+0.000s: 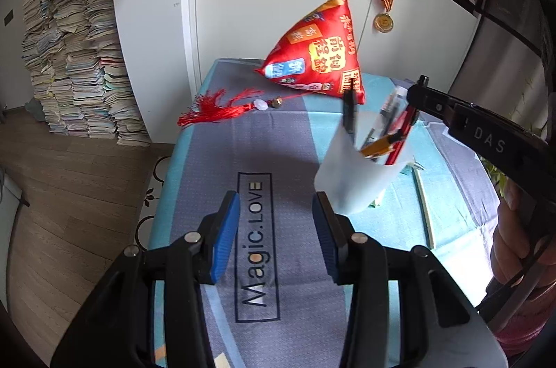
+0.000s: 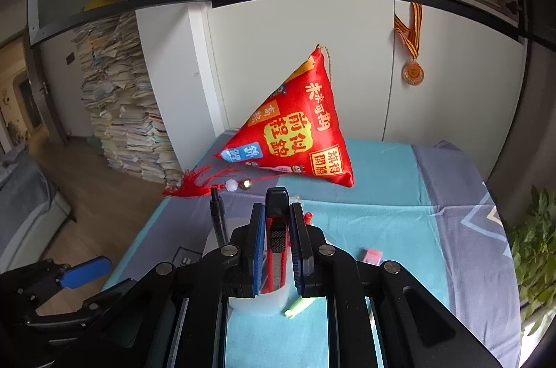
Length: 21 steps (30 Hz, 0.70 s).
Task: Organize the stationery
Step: 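Lower the red box cutter into the frosted cup and open the right tool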
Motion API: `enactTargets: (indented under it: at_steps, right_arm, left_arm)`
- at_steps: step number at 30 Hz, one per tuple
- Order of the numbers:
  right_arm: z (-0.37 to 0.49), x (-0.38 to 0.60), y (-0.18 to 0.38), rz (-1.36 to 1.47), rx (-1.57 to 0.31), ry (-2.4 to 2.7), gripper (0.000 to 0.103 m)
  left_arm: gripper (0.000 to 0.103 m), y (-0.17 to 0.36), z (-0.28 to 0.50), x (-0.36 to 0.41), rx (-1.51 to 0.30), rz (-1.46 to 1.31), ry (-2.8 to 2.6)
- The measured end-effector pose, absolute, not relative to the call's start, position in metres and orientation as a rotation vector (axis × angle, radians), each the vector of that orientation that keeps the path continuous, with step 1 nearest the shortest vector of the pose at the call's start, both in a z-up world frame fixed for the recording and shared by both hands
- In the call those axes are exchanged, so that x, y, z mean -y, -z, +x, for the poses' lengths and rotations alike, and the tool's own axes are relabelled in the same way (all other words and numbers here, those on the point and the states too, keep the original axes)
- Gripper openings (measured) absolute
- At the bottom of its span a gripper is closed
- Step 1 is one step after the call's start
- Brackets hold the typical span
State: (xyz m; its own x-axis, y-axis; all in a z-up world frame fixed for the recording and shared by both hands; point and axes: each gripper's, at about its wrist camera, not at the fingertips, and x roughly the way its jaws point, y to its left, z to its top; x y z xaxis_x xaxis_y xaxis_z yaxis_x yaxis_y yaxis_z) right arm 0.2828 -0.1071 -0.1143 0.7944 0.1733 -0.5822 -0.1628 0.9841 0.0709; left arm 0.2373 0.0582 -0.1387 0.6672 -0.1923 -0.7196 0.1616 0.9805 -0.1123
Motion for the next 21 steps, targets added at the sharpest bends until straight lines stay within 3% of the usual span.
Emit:
enactTargets:
  at_steps: [15, 21]
  right_arm:
    - [0.257, 0.145, 0.108, 0.07, -0.662, -0.168, 0.015]
    - [0.264, 0.191, 0.131, 0.14, -0.817, -0.069, 0.015]
  left_arm:
    - [0.041, 0.141, 0.226, -0.025, -0.831, 0.022, 0.276]
    - [0.041, 0.145, 0.223, 0.005, -0.845, 0.069, 0.338]
